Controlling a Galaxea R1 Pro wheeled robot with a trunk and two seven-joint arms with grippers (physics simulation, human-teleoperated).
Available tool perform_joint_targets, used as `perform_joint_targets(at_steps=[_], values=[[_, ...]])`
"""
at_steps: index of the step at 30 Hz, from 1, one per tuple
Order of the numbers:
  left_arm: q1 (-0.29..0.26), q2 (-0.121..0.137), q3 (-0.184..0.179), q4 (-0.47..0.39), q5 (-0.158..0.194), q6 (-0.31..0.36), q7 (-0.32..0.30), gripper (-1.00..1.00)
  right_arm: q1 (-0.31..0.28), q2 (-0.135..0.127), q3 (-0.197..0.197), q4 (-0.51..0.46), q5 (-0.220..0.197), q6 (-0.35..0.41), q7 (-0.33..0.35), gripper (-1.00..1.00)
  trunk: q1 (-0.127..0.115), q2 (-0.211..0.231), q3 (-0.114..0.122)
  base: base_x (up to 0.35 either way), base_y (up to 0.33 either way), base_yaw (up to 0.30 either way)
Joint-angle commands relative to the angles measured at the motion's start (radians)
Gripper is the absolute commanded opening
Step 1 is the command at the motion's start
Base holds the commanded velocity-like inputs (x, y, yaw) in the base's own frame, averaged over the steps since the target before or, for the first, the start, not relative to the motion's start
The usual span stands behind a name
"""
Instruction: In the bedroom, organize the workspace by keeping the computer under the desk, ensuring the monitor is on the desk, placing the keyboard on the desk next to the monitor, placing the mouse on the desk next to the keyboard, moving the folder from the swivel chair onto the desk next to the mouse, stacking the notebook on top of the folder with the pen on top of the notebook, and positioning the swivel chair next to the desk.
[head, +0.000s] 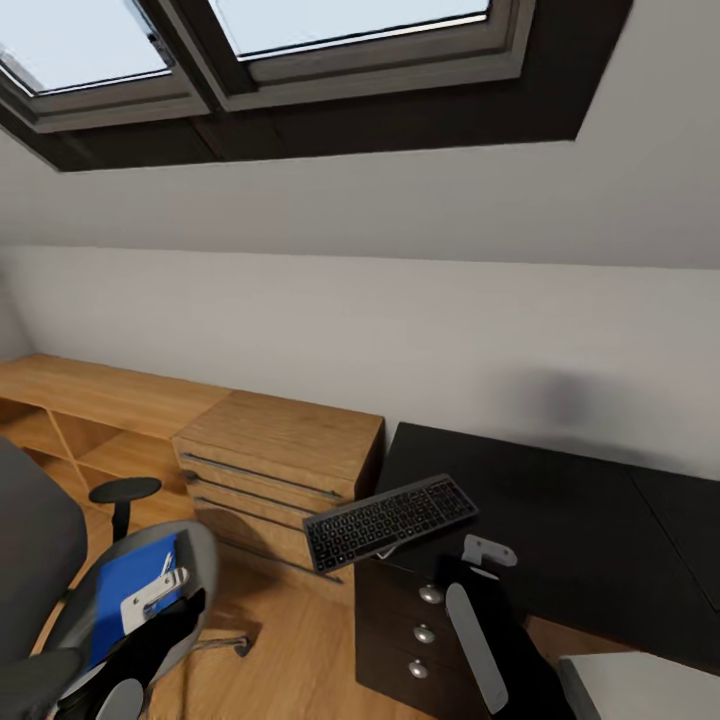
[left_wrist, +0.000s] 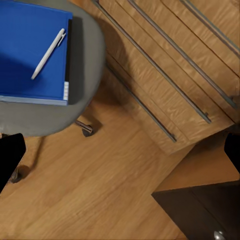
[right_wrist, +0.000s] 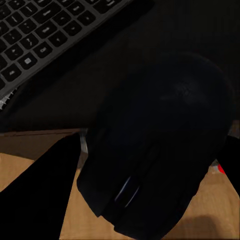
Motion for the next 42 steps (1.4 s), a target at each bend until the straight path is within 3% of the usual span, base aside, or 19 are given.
perform_joint_targets(at_steps=[1,17,23,30,37,42], values=[[0.0,0.001,-0.002,-0.002,0.008,0.001,0.009,1.0,-0.001,-0.001,0.002,0.006,-0.008,-0.003,-0.008,-1.0,0.0,-0.001,-0.002,0.001,0.0,0.241],[0.0,0.001,-0.01,-0.001,0.008,0.001,0.006,1.0,-0.002,-0.021,0.0,0.018,-0.006,-0.041,-0.007,-1.0,0.0,-0.001,-0.011,0.115,0.0,0.143],[0.0,0.001,-0.011,-0.001,0.009,0.001,0.006,1.0,-0.006,-0.056,-0.002,0.061,-0.008,-0.062,0.003,-1.0,0.0,-0.001,-0.011,0.047,0.0,0.003],[0.0,0.0,-0.011,-0.001,0.009,0.001,0.006,1.0,-0.034,-0.095,-0.005,0.175,-0.01,-0.106,0.044,-1.0,0.0,-0.001,-0.011,0.004,0.0,0.0],[0.0,-0.001,-0.011,-0.001,0.008,0.001,0.006,1.0,-0.104,-0.111,-0.005,0.325,-0.007,-0.176,0.067,-1.0,0.0,-0.001,-0.011,0.0,0.0,0.0],[0.0,-0.001,-0.023,-0.001,0.009,0.001,0.006,1.0,-0.192,-0.134,-0.005,0.507,-0.006,-0.245,0.127,-1.0,0.0,-0.001,-0.011,0.0,0.0,0.0]])
